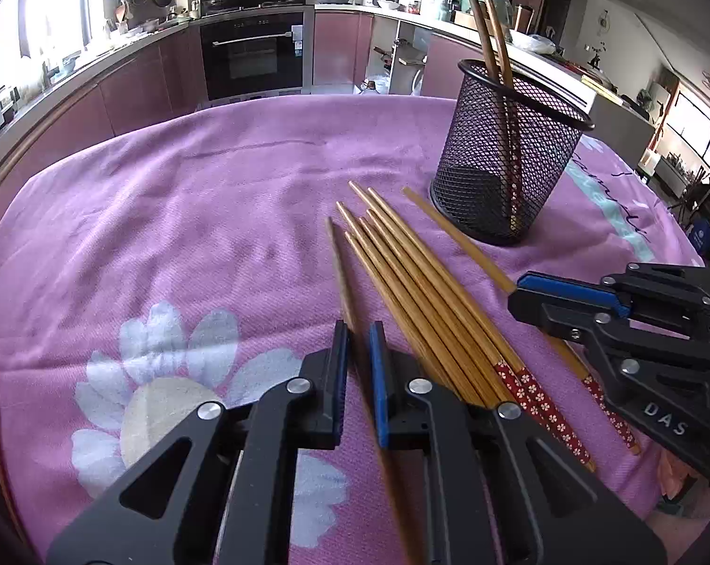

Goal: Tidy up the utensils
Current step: 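Lift the chopstick upright with the left tool over the mesh cup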

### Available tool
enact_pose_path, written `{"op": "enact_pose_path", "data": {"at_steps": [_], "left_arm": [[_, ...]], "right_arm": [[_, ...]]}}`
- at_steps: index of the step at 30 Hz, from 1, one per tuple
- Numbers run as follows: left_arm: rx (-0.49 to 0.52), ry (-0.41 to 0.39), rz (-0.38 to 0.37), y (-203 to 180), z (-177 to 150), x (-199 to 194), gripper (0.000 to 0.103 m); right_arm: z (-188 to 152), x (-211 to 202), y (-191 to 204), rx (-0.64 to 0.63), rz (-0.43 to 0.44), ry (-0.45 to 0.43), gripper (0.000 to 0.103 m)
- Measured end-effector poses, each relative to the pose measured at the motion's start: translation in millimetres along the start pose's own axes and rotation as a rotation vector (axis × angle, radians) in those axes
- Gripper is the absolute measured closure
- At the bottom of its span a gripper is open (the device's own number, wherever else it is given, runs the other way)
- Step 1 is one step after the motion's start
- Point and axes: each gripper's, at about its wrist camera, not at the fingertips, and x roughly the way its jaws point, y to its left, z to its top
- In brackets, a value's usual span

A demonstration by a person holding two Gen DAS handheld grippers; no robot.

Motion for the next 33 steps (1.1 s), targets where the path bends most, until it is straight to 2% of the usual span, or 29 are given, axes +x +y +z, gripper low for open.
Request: {"op": "enact_pose_path", "data": {"at_steps": [9, 16, 26, 33], "left_arm": [[-0.021, -0.023, -0.022, 2.7, 0.3, -9.7, 0.096], [-0.032, -0.089, -0.112, 5.4, 9.7, -41.3, 0.096], [-0.040, -0.213, -0.281, 5.6, 29.5, -99.9, 0.096], [-0.050, -0.299, -0.328, 7.6, 44.7, -127.9, 0.096]], "right_arm": [[1.5, -20.3, -5.2, 0.015, 0.057, -0.050, 0.098], [7.7, -48.7, -13.8, 0.050, 0.116, -0.124, 0.098], [18.7, -83.8, -31.9, 0.096, 0.142, -0.232, 0.098], [27.5, -99.1, -41.1, 0.106, 0.141, -0.292, 0.098]]}}
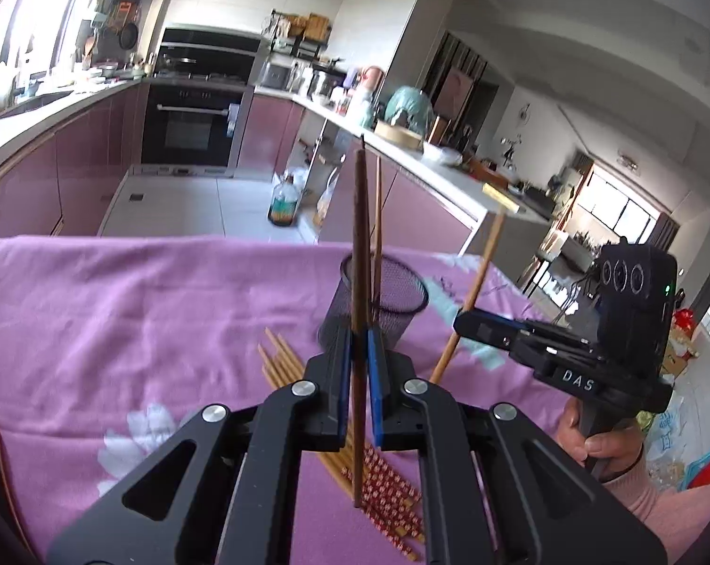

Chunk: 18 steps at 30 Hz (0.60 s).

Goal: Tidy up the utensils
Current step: 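Lift the chopstick upright with the left tool over the mesh cup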

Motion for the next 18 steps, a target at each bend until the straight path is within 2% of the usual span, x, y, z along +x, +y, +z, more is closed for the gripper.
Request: {"op": "enact_pose_path", "data": {"at_steps": [18], "left_arm": [[0.042, -0.189, -0.005, -32.7, 88.4, -4.7, 0.096]], "right_arm": [[63.4, -29.3, -0.6, -0.073, -0.035, -0.154, 0.098]]}}
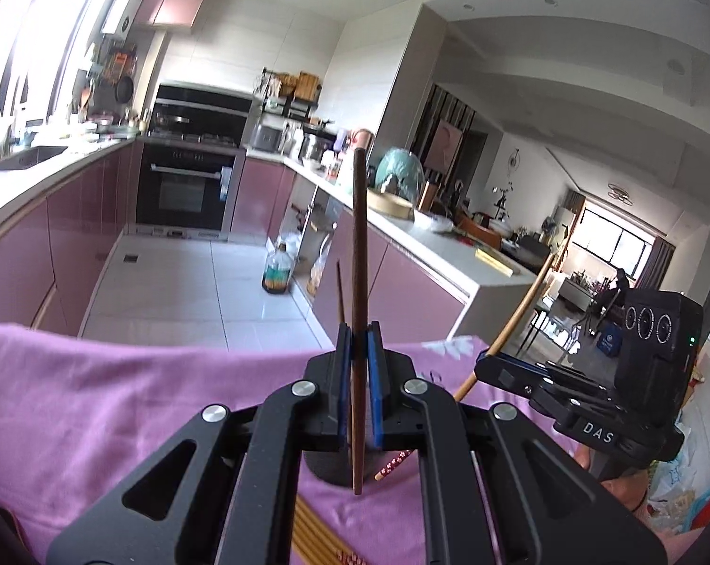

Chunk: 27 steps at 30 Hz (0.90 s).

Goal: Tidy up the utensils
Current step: 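Lift the chopstick upright with the left tool over the mesh cup, then drop the chopstick into the mesh cup and open the left tool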

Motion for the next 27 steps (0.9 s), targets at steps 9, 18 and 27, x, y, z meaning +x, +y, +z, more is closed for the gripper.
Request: {"op": "enact_pose_path", "data": {"at_steps": [9, 18, 27], "left_arm": [[0.045, -0.039, 0.013, -20.5, 23.4, 17.5, 0.096], [0.073, 0.067, 0.043, -22.4, 9.4, 63.8, 0.096], [0.079, 0.209, 0.037, -4.7, -21.0, 99.2, 0.096]], "right_arm": [[25.1, 5.7, -12.3, -0.010, -0.034, -0.049, 0.098], [15.4, 37.6, -21.9, 0.005, -0.047, 0.027, 0.098], [-9.3, 69.7, -28.9, 0.026, -0.059, 0.137, 0.098]]}}
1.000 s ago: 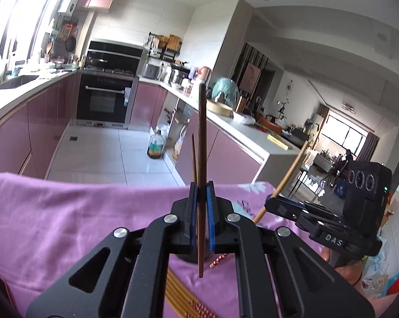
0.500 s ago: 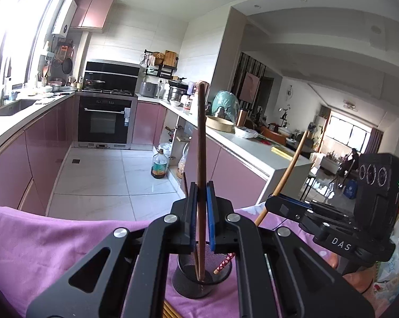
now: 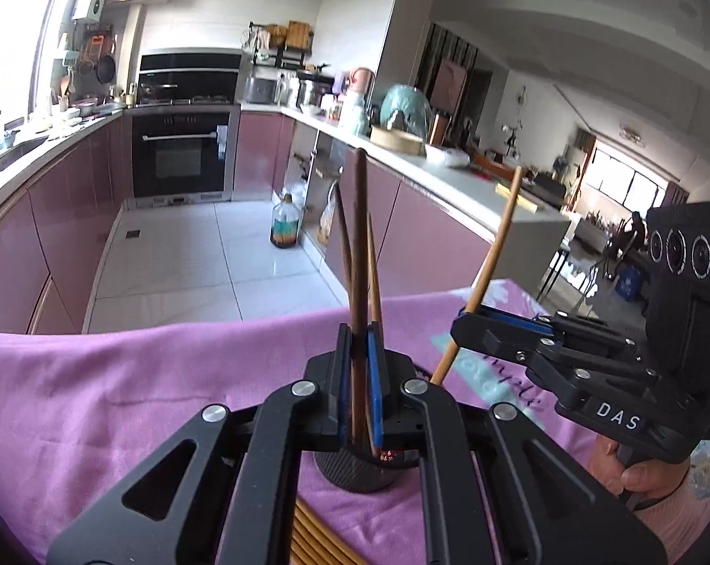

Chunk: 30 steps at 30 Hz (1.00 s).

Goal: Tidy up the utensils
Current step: 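Drop the chopstick into the mesh cup and open the left tool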

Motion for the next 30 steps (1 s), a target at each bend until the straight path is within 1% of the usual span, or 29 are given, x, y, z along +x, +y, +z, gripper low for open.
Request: {"op": "enact_pose_path", "data": {"at_steps": [4, 9, 15, 20, 24, 30], "left_arm": [[0.002, 0.010, -0.001, 5.6, -2.8, 6.4, 0.096], [0.011, 0.019, 0.018, 9.3, -1.1, 16.0, 0.095], [0.006, 0.034, 0.038, 12.0, 0.8, 28.6, 0.095], [0.004, 0.056, 0.059, 11.4, -0.8, 37.3, 0.094], [0.007, 0.063, 0.072, 13.4, -6.6, 41.3, 0.094], [0.004, 0.037, 0.090, 14.7, -11.5, 31.7, 0.094]], "right_arm": [[-4.7, 12.8, 1.4, 0.006, 0.000, 0.059, 0.098], [-5.7, 26.4, -3.7, 0.024, -0.012, 0.095, 0.098], [-2.1, 33.8, -2.7, 0.026, -0.027, 0.105, 0.096], [-3.4, 34.3, 2.5, 0.029, -0.033, 0.096, 0.095], [-3.6, 34.4, 1.4, 0.036, -0.029, 0.092, 0.095], [-6.2, 31.4, 1.0, 0.038, -0.026, 0.087, 0.094]]}}
